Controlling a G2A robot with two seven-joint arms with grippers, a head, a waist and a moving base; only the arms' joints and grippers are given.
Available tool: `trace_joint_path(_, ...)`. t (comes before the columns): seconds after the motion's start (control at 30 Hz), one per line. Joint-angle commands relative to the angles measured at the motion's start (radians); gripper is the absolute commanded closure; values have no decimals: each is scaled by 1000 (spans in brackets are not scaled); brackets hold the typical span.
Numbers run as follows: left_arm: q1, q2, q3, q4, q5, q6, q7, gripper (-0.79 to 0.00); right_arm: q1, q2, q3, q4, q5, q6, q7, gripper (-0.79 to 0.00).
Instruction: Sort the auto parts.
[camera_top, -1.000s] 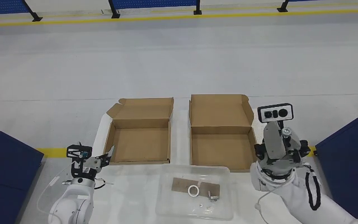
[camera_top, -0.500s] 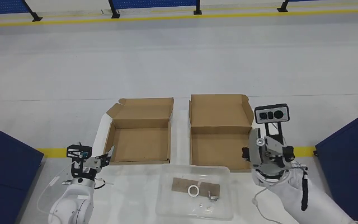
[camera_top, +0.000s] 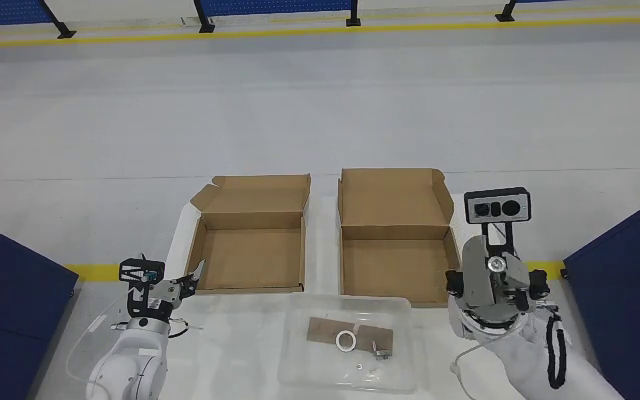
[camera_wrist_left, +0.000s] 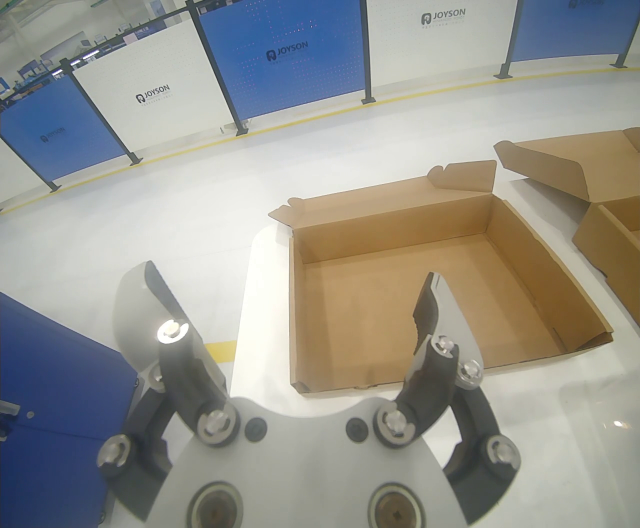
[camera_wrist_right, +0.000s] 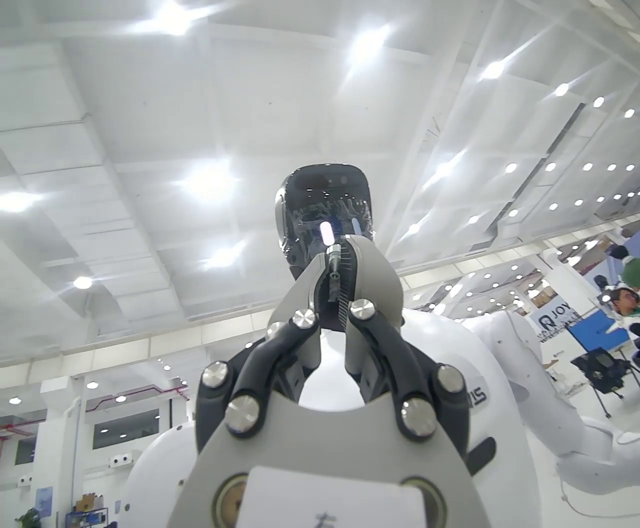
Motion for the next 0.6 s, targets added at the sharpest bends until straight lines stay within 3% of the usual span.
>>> trace_joint_path(0.0,0,0,0,0,0,0,0,-785,-5,-8,6,2,50,8,26,0)
trace_joint_path(0.23,0,0,0,0,0,0,0,-785,-26,-32,51,20,109,35,79,0)
trace_joint_path(0.57,0,0,0,0,0,0,0,-785,-60,-44,138,12,-162,68,-4,0)
